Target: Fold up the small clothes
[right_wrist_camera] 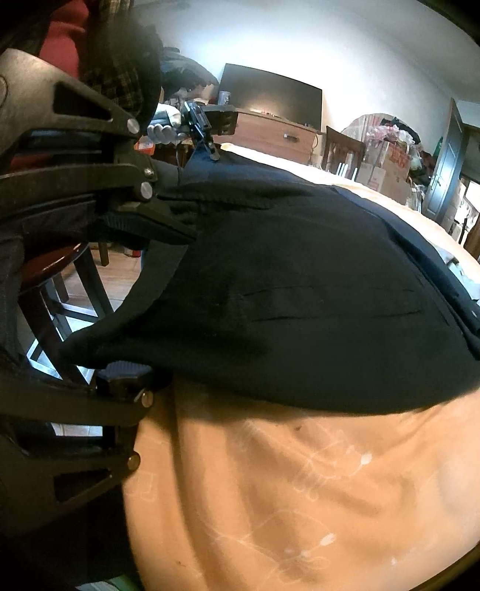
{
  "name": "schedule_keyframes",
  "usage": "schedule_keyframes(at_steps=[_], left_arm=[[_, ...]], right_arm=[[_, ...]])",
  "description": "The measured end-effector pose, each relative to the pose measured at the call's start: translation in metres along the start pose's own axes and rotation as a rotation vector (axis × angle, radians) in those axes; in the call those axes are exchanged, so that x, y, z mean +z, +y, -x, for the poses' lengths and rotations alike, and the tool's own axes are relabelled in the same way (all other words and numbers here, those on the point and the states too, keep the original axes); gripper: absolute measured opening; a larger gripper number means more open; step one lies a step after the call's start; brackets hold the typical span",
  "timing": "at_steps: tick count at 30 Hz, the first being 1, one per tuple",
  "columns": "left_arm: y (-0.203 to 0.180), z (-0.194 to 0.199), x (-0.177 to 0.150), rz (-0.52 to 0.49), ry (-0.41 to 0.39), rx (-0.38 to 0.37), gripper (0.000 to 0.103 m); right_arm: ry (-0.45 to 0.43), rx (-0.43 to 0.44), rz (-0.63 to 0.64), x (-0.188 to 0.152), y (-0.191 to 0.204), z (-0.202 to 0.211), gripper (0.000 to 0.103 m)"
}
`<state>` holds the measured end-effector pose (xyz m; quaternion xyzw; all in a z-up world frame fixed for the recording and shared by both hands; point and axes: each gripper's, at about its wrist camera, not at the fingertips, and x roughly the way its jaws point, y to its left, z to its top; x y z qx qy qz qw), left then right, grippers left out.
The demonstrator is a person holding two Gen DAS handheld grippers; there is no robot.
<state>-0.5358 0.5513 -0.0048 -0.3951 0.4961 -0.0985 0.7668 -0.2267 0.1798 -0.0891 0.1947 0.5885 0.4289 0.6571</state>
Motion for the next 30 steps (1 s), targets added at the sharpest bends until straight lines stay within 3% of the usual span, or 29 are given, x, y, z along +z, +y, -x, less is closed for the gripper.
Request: schedule_keyframes(at_steps=[4, 8, 13, 16, 21, 23, 25, 27, 30], left_arm=[[-0.023, -0.002, 0.009, -0.072, 0.044, 0.12, 0.035], [-0.022, -0.012, 0.019, -0.08, 0.062, 0.174, 0.042], [0.008, -0.009, 0.024, 0.081, 0.047, 0.068, 0.042], [0.008, -0.004, 0.025, 0.135, 0.082, 0.05, 0.051], [-0.01, 0.003, 0.034, 0.063, 0.152, 0.15, 0.057], [-0.018, -0.006, 0.039, 0.006, 0.225, 0.25, 0.057], [-0.023, -0.011, 0.047, -0.033, 0.284, 0.302, 0.056], [-0.031, -0.01, 0.056, -0.021, 0.303, 0.278, 0.056], [-0.053, 0.013, 0.065, -0.026, 0.24, 0.137, 0.056]], right_arm=[[-0.008, 0.015, 0.002, 0.0, 0.0, 0.001, 0.056], [-0.018, 0.022, -0.008, -0.004, -0.003, 0.003, 0.056], [-0.026, 0.038, -0.003, -0.013, 0.002, 0.01, 0.056], [-0.026, 0.051, -0.027, -0.014, -0.002, 0.01, 0.056], [0.001, 0.048, -0.031, -0.009, -0.001, 0.001, 0.061], [0.011, 0.042, -0.026, -0.008, -0.001, -0.001, 0.062], [0.012, 0.044, -0.032, -0.009, -0.004, -0.001, 0.063], [0.006, 0.05, -0.044, -0.01, -0.006, 0.001, 0.063], [-0.006, 0.07, -0.074, -0.013, -0.012, 0.004, 0.063]])
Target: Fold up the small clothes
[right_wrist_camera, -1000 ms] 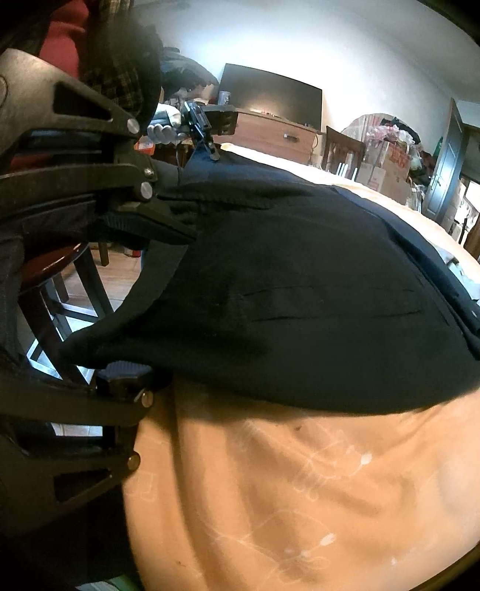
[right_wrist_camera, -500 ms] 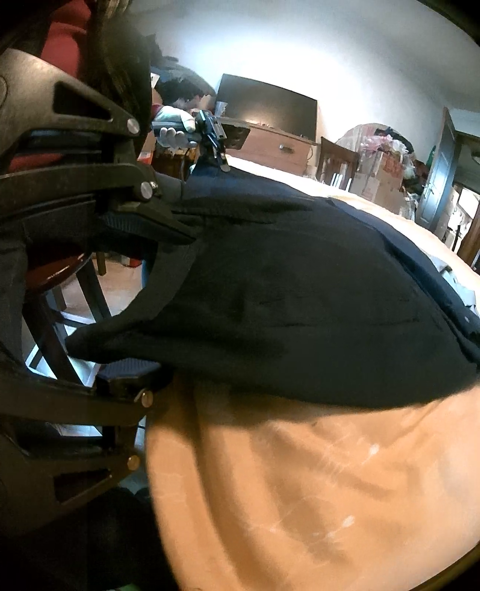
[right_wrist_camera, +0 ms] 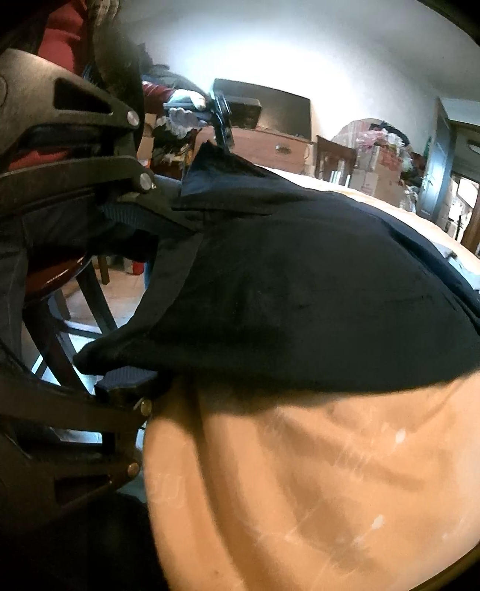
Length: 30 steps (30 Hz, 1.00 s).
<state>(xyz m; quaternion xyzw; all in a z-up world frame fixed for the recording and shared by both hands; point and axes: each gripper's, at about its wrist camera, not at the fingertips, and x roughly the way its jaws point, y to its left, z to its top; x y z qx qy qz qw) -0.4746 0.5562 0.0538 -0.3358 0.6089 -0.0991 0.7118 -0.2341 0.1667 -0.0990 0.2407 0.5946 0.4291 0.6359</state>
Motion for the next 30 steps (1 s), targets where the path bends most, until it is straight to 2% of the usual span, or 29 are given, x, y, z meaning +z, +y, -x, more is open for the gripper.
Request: schedule_keyframes(at_steps=[4, 6, 8, 10, 11, 12, 14, 16, 18, 19, 20, 22, 24, 26, 30], left_arm=[[-0.014, 0.035, -0.021, -0.012, -0.105, -0.217, 0.057], [-0.018, 0.06, -0.037, -0.044, -0.212, -0.34, 0.057], [-0.016, 0.09, -0.051, -0.061, -0.363, -0.477, 0.061], [-0.01, 0.116, -0.058, -0.064, -0.492, -0.521, 0.061], [-0.007, 0.128, -0.062, -0.068, -0.546, -0.513, 0.061], [-0.004, 0.138, -0.064, -0.061, -0.599, -0.431, 0.061], [0.007, 0.147, -0.062, -0.004, -0.612, -0.258, 0.061], [0.028, 0.161, -0.061, 0.06, -0.672, -0.115, 0.061], [0.04, 0.163, -0.056, 0.096, -0.731, 0.201, 0.061], [0.048, 0.154, -0.05, 0.104, -0.699, 0.333, 0.061], [0.054, 0.142, -0.045, 0.107, -0.638, 0.297, 0.061], [0.054, 0.099, -0.039, 0.084, -0.435, 0.083, 0.061], [0.042, 0.062, -0.039, 0.027, -0.319, 0.061, 0.058], [0.04, 0.033, -0.04, 0.032, -0.244, 0.015, 0.057], [0.024, -0.006, -0.029, -0.023, -0.179, 0.017, 0.055]], right_arm=[[0.002, 0.021, -0.014, 0.0, -0.003, -0.001, 0.065], [0.01, 0.029, -0.021, 0.002, -0.004, -0.003, 0.067], [0.017, 0.028, -0.028, 0.003, -0.005, -0.005, 0.068], [0.023, 0.026, -0.031, 0.004, -0.005, -0.006, 0.069], [0.025, 0.027, -0.032, 0.004, -0.005, -0.006, 0.069], [0.026, 0.026, -0.034, 0.004, -0.006, -0.006, 0.07], [0.021, 0.032, -0.04, 0.003, -0.007, -0.005, 0.07], [0.015, 0.036, -0.044, 0.002, -0.009, -0.004, 0.07], [0.009, 0.039, -0.047, 0.001, -0.009, -0.004, 0.07], [0.007, 0.038, -0.047, 0.0, -0.009, -0.003, 0.07], [0.006, 0.036, -0.045, -0.001, -0.009, -0.003, 0.07], [0.002, 0.035, -0.043, -0.002, -0.009, -0.002, 0.07], [-0.003, 0.035, -0.043, -0.003, -0.01, 0.0, 0.07], [-0.004, 0.028, -0.035, -0.002, -0.008, 0.001, 0.07], [0.008, 0.005, -0.01, -0.003, -0.005, 0.0, 0.07]])
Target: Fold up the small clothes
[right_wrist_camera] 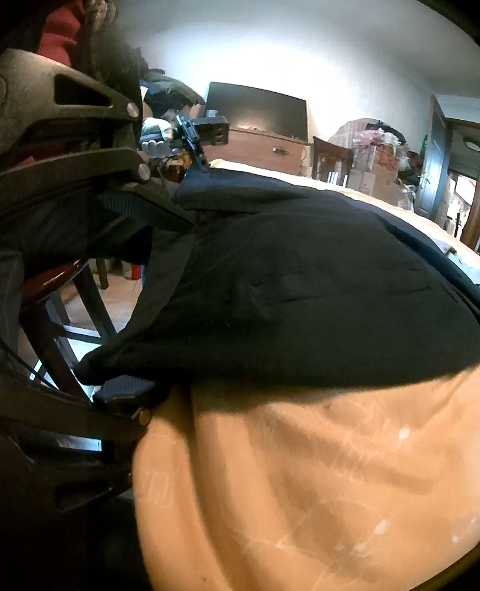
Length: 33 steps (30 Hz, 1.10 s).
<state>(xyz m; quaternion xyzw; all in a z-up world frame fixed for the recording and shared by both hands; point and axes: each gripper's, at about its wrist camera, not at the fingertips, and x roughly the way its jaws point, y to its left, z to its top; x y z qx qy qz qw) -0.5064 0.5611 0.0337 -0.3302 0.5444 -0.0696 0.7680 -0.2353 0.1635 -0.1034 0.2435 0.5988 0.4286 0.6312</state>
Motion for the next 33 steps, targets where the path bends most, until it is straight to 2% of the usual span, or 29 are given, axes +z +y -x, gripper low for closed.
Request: schedule_keyframes(at_steps=[4, 5, 6, 10, 13, 15, 18, 21, 24, 26, 27, 28, 31, 33], left_arm=[[-0.013, -0.012, 0.01, -0.049, -0.012, -0.027, 0.025], [-0.016, -0.018, 0.014, -0.065, -0.012, -0.021, 0.024], [-0.01, -0.017, 0.002, -0.076, -0.012, -0.016, 0.022], [-0.003, -0.022, -0.009, -0.08, -0.016, -0.028, 0.022], [0.002, -0.023, -0.011, -0.066, -0.022, -0.041, 0.022], [0.002, -0.027, -0.013, -0.056, -0.026, -0.053, 0.022], [0.006, -0.033, -0.012, -0.04, -0.026, -0.071, 0.022], [0.002, -0.034, -0.013, -0.049, -0.029, -0.085, 0.02], [0.0, -0.029, -0.015, -0.056, -0.042, -0.093, 0.02], [0.006, -0.03, -0.016, -0.03, -0.053, -0.091, 0.02], [0.009, -0.032, -0.016, -0.019, -0.051, -0.095, 0.02], [0.01, -0.034, -0.016, -0.018, -0.053, -0.095, 0.02], [0.002, -0.032, -0.016, -0.027, -0.07, -0.108, 0.01], [-0.005, -0.02, -0.014, -0.005, -0.105, -0.165, 0.006]], right_arm=[[-0.033, -0.016, -0.008, -0.001, 0.002, 0.004, 0.068], [-0.045, -0.019, -0.015, -0.002, 0.001, 0.008, 0.068], [-0.05, -0.024, -0.021, -0.003, -0.001, 0.009, 0.066], [-0.068, -0.08, -0.024, -0.006, 0.0, 0.019, 0.064], [-0.093, -0.064, -0.016, -0.009, 0.004, 0.032, 0.064], [-0.064, -0.082, -0.032, -0.007, -0.003, 0.028, 0.064], [0.028, -0.084, -0.069, -0.004, -0.011, 0.009, 0.064], [0.139, -0.115, -0.01, -0.007, 0.004, -0.014, 0.064], [0.171, -0.133, 0.028, -0.01, 0.012, -0.023, 0.064], [0.141, -0.152, 0.023, -0.008, 0.011, -0.02, 0.058], [0.124, -0.148, 0.024, -0.007, 0.011, -0.017, 0.039], [0.116, -0.143, 0.034, -0.008, 0.013, -0.014, 0.009], [0.07, -0.087, 0.087, -0.015, 0.037, 0.001, 0.008], [-0.018, 0.008, 0.105, -0.014, 0.058, 0.024, 0.007]])
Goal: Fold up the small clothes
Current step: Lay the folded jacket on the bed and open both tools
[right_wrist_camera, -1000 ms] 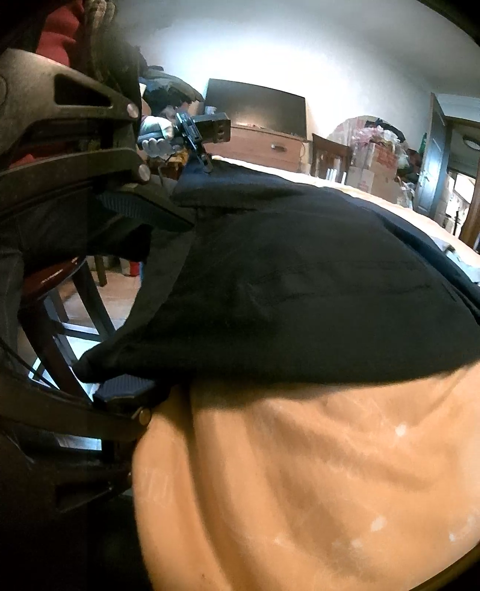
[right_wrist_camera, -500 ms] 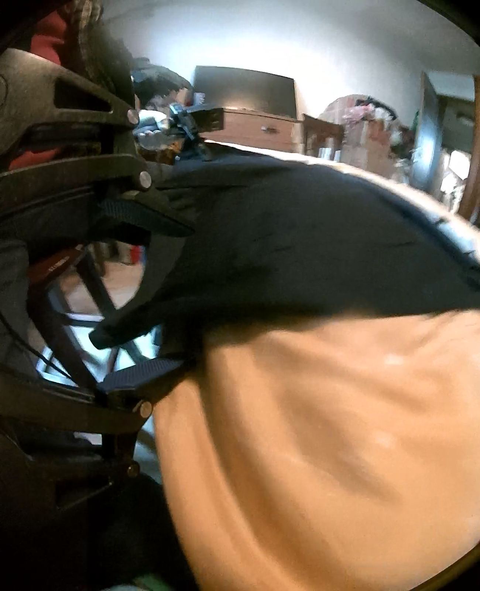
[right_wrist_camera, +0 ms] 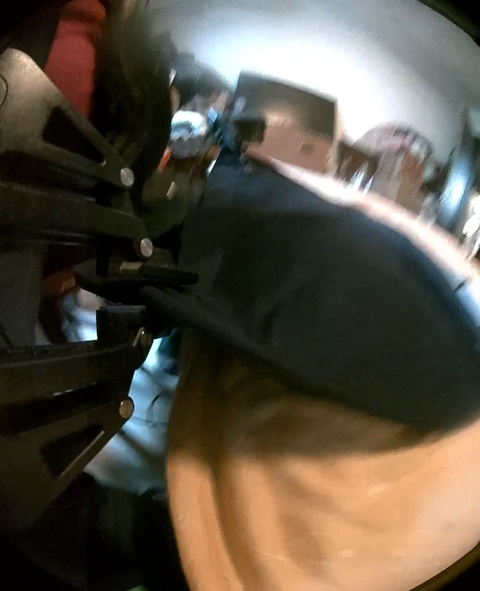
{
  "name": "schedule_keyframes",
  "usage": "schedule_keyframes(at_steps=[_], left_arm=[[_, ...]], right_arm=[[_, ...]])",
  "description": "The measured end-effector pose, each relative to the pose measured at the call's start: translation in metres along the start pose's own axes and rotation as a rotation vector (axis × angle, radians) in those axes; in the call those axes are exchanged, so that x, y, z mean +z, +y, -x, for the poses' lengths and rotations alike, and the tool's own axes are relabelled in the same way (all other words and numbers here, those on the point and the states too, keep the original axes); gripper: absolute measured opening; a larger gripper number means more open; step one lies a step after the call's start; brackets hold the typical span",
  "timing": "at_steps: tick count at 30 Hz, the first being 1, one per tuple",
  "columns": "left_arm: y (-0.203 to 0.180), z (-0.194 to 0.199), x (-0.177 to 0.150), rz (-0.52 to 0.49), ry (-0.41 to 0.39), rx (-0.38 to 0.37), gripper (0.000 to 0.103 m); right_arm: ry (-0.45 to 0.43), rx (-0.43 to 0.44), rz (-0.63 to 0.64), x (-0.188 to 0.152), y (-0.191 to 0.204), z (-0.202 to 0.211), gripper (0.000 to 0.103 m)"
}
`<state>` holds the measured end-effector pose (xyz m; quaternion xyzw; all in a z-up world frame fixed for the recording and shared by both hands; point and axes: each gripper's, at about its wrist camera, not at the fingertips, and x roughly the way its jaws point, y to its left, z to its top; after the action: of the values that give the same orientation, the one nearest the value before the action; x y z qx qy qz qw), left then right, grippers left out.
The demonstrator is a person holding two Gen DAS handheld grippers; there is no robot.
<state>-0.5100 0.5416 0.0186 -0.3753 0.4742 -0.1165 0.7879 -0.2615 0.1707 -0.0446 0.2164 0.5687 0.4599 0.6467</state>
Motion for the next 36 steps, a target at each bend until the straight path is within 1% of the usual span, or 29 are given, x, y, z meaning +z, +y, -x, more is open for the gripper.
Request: schedule_keyframes(at_steps=[1, 2, 5, 7, 8, 9, 10, 11, 13, 14, 15, 16, 17, 18, 19, 20, 21, 22, 23, 25, 28, 30, 33, 36], left_arm=[[-0.008, 0.014, 0.004, 0.016, -0.052, -0.073, 0.005], [-0.013, 0.023, 0.008, 0.026, -0.088, -0.117, 0.005], [-0.028, 0.051, 0.029, 0.043, -0.198, -0.23, 0.005], [-0.034, 0.06, 0.051, 0.051, -0.245, -0.284, 0.005], [-0.037, 0.063, 0.065, 0.052, -0.264, -0.302, 0.005], [-0.041, 0.064, 0.081, 0.051, -0.28, -0.313, 0.005], [-0.045, 0.064, 0.1, 0.042, -0.293, -0.309, 0.005], [-0.05, 0.061, 0.122, 0.026, -0.306, -0.29, 0.005], [-0.056, 0.052, 0.166, 0.014, -0.316, -0.26, 0.006], [-0.057, 0.045, 0.192, 0.009, -0.322, -0.243, 0.008], [-0.057, 0.037, 0.215, 0.004, -0.325, -0.218, 0.01], [-0.055, 0.029, 0.241, 0.013, -0.334, -0.189, 0.016], [-0.049, 0.018, 0.268, 0.02, -0.346, -0.151, 0.022], [-0.046, 0.006, 0.291, 0.008, -0.352, -0.093, 0.041], [-0.04, -0.007, 0.313, 0.004, -0.357, -0.028, 0.058], [-0.03, -0.022, 0.335, 0.029, -0.352, 0.028, 0.062], [-0.019, -0.035, 0.351, 0.054, -0.339, 0.082, 0.063], [-0.009, -0.046, 0.362, 0.066, -0.325, 0.13, 0.063], [-0.001, -0.056, 0.37, 0.078, -0.318, 0.154, 0.063], [0.006, -0.072, 0.371, 0.067, -0.3, 0.182, 0.063], [0.008, -0.091, 0.367, 0.015, -0.266, 0.229, 0.063], [0.0, -0.094, 0.356, -0.035, -0.257, 0.253, 0.063], [-0.01, -0.088, 0.334, -0.079, -0.264, 0.218, 0.063], [-0.018, -0.076, 0.306, -0.13, -0.284, 0.2, 0.064]], right_arm=[[-0.038, 0.032, 0.003, 0.003, 0.006, 0.009, 0.007], [-0.097, 0.078, 0.008, 0.009, 0.016, 0.022, 0.007], [-0.189, 0.147, 0.017, 0.034, 0.035, 0.043, 0.007], [-0.232, 0.174, 0.026, 0.061, 0.041, 0.057, 0.007], [-0.257, 0.185, 0.027, 0.08, 0.043, 0.063, 0.007], [-0.274, 0.188, 0.03, 0.098, 0.044, 0.069, 0.007], [-0.295, 0.179, 0.037, 0.125, 0.044, 0.076, 0.007], [-0.303, 0.17, 0.043, 0.143, 0.046, 0.076, 0.007], [-0.312, 0.127, 0.065, 0.188, 0.044, 0.079, 0.007], [-0.313, 0.112, 0.073, 0.221, 0.04, 0.078, 0.008], [-0.313, 0.11, 0.076, 0.236, 0.033, 0.079, 0.009], [-0.326, 0.082, 0.085, 0.259, 0.028, 0.077, 0.01], [-0.353, 0.03, 0.087, 0.284, 0.021, 0.076, 0.011], [-0.365, -0.023, 0.086, 0.307, 0.011, 0.071, 0.017], [-0.361, -0.049, 0.074, 0.317, 0.003, 0.068, 0.035], [-0.367, -0.099, 0.036, 0.331, -0.012, 0.063, 0.052], [-0.375, -0.126, 0.0, 0.336, -0.023, 0.06, 0.075], [-0.385, -0.13, -0.027, 0.338, -0.034, 0.058, 0.075], [-0.386, -0.131, -0.041, 0.338, -0.046, 0.054, 0.075], [-0.363, -0.174, -0.041, 0.334, -0.059, 0.044, 0.075], [-0.303, -0.245, -0.042, 0.327, -0.078, 0.023, 0.075], [-0.281, -0.251, -0.049, 0.32, -0.084, 0.013, 0.075], [-0.278, -0.26, -0.022, 0.308, -0.077, 0.004, 0.075], [-0.288, -0.309, 0.009, 0.288, -0.07, 0.0, 0.075]])
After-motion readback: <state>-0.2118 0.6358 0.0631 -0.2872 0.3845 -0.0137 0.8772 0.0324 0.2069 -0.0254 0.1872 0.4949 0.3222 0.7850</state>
